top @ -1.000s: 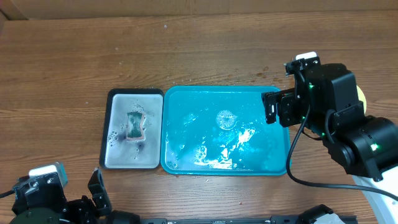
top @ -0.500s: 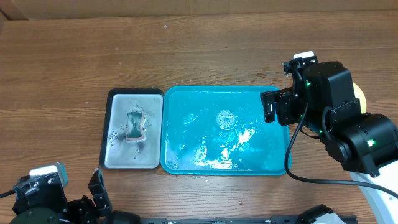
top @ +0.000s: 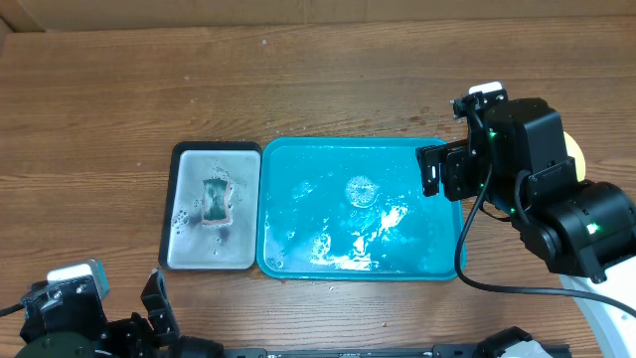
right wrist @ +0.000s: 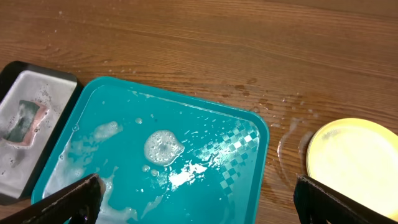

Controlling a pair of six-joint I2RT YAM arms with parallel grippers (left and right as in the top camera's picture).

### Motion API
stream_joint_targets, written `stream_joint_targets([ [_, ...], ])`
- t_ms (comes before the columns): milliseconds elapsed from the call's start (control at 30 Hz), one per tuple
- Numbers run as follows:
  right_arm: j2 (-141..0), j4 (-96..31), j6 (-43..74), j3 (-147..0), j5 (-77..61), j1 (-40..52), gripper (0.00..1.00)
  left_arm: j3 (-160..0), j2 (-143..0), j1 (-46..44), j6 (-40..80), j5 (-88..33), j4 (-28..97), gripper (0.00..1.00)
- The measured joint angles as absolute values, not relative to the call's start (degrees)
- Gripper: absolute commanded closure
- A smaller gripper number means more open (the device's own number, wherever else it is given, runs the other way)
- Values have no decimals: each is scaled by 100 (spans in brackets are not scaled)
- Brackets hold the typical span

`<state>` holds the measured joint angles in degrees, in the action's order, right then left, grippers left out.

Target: Clean dirty plates on tray and stack at the side

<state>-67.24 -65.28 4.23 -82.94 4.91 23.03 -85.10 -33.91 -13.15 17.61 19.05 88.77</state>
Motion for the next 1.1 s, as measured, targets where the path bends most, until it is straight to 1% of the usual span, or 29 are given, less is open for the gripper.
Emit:
stream_joint_targets([
  [267, -6724, -6230, 432, -8294, 486, 2300, 0, -8510, -3391, -1315, 1761, 1905, 8877, 1],
  [467, -6372, -4703, 449, -7985, 460, 2285, 0, -8508, -3391, -1315, 1761, 1898, 8877, 1],
  [667, -5225, -3223, 449, -6851, 276, 1855, 0, -8495, -3391, -1315, 1761, 1885, 8877, 0],
  [900, -3782, -2473, 447, -5312, -215, 1109, 0, -8486, -3389, -1315, 1761, 1868, 8877, 1],
  [1100, -2502, -1859, 478, -3916, -438, 1015, 0, -8482, -3391, -1315, 1761, 1865, 8877, 0],
])
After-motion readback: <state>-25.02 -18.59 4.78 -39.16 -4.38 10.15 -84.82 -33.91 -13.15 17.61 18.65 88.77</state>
